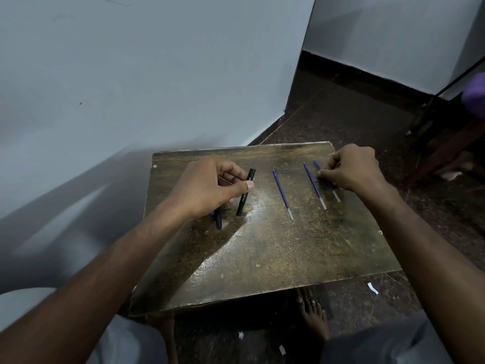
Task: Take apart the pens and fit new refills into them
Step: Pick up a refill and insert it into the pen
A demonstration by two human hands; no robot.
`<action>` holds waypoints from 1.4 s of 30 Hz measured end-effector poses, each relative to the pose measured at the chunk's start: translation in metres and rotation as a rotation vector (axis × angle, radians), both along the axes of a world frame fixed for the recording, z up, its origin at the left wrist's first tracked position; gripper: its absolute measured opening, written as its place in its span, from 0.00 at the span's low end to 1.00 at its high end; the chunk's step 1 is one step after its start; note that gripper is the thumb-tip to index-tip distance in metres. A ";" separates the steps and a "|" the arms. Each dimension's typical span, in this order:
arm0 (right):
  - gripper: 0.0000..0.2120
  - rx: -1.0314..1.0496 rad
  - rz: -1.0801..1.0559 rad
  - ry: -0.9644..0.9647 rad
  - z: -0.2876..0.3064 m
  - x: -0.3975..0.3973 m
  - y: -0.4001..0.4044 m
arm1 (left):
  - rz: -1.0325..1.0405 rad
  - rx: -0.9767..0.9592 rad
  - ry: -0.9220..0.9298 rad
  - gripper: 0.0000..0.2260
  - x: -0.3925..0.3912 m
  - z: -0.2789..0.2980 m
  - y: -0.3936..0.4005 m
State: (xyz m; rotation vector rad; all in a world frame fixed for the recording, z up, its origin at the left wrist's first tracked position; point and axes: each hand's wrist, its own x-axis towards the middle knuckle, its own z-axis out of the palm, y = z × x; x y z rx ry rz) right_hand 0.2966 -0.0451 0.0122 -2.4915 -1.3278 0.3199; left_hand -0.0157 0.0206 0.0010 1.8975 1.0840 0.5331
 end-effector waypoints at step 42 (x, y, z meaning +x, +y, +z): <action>0.10 0.656 0.276 0.839 0.013 -0.108 0.010 | -0.007 0.087 0.051 0.06 0.001 0.000 0.000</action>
